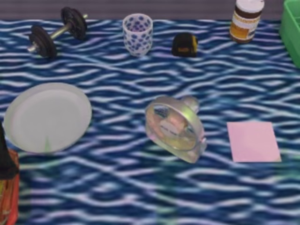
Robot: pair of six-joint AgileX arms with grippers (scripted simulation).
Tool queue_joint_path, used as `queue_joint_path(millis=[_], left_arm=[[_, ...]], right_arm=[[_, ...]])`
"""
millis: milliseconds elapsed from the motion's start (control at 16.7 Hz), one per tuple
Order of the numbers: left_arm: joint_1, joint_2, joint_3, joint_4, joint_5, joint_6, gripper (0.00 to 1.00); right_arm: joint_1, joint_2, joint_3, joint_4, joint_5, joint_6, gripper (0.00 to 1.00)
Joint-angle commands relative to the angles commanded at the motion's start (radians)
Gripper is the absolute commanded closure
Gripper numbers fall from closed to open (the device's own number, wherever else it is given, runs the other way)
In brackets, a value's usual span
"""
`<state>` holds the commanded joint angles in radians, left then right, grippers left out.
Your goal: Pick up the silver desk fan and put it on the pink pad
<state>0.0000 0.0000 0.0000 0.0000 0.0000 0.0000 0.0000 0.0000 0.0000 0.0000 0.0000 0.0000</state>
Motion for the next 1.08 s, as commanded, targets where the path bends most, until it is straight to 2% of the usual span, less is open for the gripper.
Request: queue_joint_path(millis=[240,480,720,1080], left_arm=[[0.000,0.000,0.000,0.000,0.000,0.000,0.00],[0.000,0.000,0.000,0.000,0.000,0.000,0.00],[0.000,0.000,0.000,0.000,0.000,0.000,0.00],[0.000,0.000,0.000,0.000,0.000,0.000,0.00]], right_arm=[[0.007,0.029,0.026,-0.027,0.000,-0.004,0.00],[0.047,0.204,0.184,-0.180,0.005,-0.025,0.00],[0.114,0.497,0.455,-0.415,0.016,-0.053,0.00],[0.266,1.040,1.005,-0.832,0.027,-0.105,0.00]])
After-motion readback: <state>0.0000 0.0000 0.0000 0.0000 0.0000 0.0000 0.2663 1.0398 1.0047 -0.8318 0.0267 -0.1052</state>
